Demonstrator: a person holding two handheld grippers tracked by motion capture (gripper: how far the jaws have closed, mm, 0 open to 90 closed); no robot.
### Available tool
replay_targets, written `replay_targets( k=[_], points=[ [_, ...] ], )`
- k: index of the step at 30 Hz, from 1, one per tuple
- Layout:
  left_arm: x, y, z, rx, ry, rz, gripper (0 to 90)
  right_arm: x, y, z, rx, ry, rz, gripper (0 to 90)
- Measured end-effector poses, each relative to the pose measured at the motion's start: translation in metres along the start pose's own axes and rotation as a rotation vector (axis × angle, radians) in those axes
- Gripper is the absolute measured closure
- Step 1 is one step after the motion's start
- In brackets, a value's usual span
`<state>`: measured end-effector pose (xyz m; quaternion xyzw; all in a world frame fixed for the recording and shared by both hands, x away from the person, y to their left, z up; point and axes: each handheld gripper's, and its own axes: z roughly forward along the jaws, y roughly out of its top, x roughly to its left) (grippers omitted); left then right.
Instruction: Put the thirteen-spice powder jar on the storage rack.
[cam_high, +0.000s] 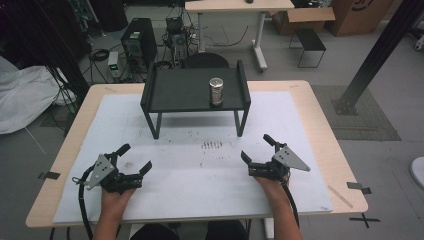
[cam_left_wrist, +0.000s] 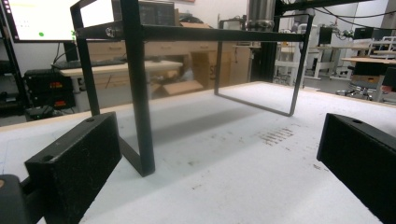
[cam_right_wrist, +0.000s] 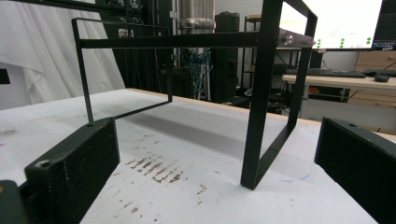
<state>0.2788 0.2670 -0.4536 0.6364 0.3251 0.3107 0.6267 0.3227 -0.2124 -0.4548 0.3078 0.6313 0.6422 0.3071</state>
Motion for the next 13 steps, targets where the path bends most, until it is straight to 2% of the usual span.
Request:
replay_targets(
  k=[13],
  points=[
    [-0.0002,-0.0001,-0.0002,-0.002,0.001,0.001,0.4,0.0006,0.0001,0.0003,0.004,0.001,-0.007,0.0]
  ],
)
